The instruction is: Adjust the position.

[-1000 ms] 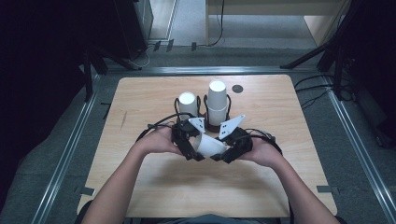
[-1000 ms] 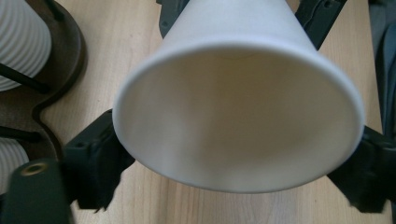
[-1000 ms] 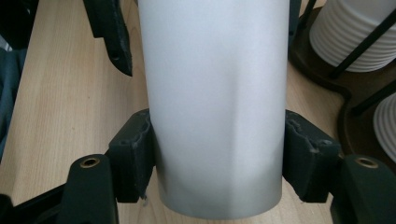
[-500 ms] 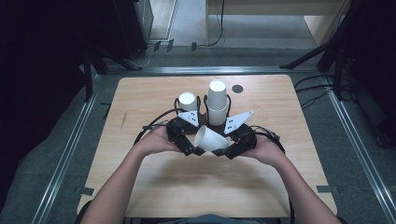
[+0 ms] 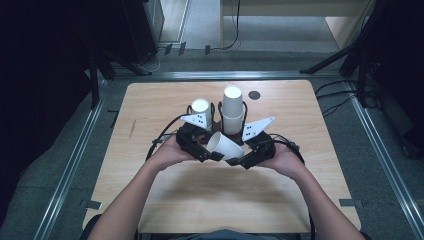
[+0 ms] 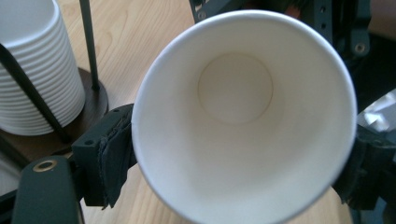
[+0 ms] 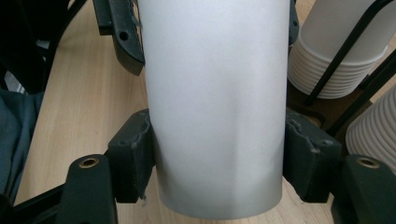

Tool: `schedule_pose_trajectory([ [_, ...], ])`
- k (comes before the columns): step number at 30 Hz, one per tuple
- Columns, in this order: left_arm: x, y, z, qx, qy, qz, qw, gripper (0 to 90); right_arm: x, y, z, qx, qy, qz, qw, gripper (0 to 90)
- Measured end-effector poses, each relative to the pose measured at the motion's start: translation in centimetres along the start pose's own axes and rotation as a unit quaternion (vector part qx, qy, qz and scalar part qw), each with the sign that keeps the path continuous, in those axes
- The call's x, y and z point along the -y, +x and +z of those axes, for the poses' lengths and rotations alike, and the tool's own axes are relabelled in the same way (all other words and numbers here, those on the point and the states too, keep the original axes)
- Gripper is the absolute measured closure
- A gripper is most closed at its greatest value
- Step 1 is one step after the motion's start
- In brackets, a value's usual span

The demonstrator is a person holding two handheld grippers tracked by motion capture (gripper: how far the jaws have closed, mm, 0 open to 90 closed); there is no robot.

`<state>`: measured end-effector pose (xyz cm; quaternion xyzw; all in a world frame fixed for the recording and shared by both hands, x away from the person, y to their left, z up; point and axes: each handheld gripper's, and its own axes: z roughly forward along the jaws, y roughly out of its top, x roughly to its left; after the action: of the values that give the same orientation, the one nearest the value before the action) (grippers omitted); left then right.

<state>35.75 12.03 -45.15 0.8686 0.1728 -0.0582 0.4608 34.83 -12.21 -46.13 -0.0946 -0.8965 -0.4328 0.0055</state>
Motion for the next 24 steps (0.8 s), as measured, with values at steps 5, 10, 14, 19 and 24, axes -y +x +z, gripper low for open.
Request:
schedule_pose_trajectory([
  [5, -0.06, -0.12, 0.01, 0.003, -0.013, 0.006, 0.9999, 20.4, 0.01, -0.1, -0.08, -0.004, -0.003, 0.006, 1.0, 33.6],
  [10, -0.15, -0.01, 0.02, 0.01, -0.004, -0.001, 0.9999, 24.3, 0.1, -0.14, -0.02, -0.008, 0.004, 0.012, 0.9999, 34.0],
  [14, -0.14, 0.01, -0.04, 0.013, -0.001, -0.003, 0.9999, 25.8, 0.1, -0.16, 0.04, -0.009, 0.006, 0.014, 0.9998, 33.9],
  [19, -0.2, -0.06, -0.17, 0.003, 0.003, -0.001, 1.0, 25.9, 0.07, -0.13, 0.18, -0.012, 0.01, 0.025, 0.9996, 27.4],
  [24, -0.34, 0.04, -0.58, -0.003, 0.003, -0.004, 1.0, 25.9, 0.23, -0.13, 0.23, -0.004, 0.017, 0.027, 0.9995, 24.6],
])
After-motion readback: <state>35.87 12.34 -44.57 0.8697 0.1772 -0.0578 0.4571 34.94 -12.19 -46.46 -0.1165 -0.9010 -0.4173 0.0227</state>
